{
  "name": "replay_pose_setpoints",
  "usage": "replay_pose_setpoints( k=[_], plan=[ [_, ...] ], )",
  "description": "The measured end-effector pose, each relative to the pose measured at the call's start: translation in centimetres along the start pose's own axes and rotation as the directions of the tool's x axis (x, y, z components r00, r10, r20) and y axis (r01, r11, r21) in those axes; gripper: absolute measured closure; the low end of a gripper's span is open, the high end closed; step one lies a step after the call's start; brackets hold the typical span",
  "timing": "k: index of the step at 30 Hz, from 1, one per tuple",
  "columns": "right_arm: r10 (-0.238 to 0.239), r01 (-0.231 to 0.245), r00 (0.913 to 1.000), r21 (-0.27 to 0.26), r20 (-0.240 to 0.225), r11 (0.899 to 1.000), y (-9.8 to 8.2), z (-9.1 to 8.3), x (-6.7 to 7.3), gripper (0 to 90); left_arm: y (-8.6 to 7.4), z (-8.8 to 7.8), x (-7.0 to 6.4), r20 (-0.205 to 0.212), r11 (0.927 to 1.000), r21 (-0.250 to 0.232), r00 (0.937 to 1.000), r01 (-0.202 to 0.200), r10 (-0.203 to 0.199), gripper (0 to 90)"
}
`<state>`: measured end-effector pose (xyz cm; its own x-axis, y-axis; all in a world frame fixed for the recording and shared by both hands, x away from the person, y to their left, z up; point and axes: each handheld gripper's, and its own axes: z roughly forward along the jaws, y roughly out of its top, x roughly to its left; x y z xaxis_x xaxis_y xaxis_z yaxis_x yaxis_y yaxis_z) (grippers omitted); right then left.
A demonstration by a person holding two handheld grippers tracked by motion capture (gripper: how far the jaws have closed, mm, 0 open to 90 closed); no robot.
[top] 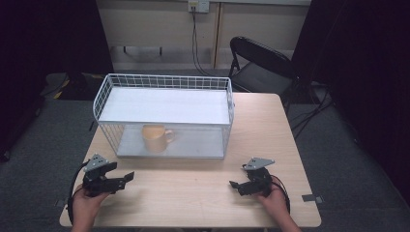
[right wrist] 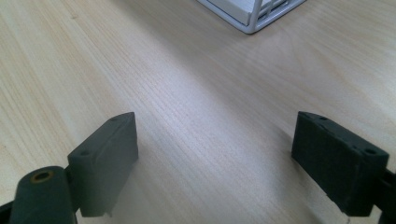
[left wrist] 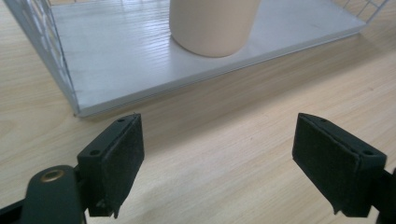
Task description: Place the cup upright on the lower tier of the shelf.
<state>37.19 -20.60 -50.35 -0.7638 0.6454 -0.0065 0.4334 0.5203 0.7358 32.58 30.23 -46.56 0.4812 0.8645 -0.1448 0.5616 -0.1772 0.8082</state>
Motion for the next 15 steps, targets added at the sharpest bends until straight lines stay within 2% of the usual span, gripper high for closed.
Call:
replay_pose_setpoints(
  k=[15],
  plan=[
    [0.000,0.000,1.0000,0.000,0.000,1.000,0.0,0.0,0.0,13.9,-1.3,-0.8,1.0,-0.015,0.9998,0.016,0.9998,-0.013,0.013,16.8]
  ],
)
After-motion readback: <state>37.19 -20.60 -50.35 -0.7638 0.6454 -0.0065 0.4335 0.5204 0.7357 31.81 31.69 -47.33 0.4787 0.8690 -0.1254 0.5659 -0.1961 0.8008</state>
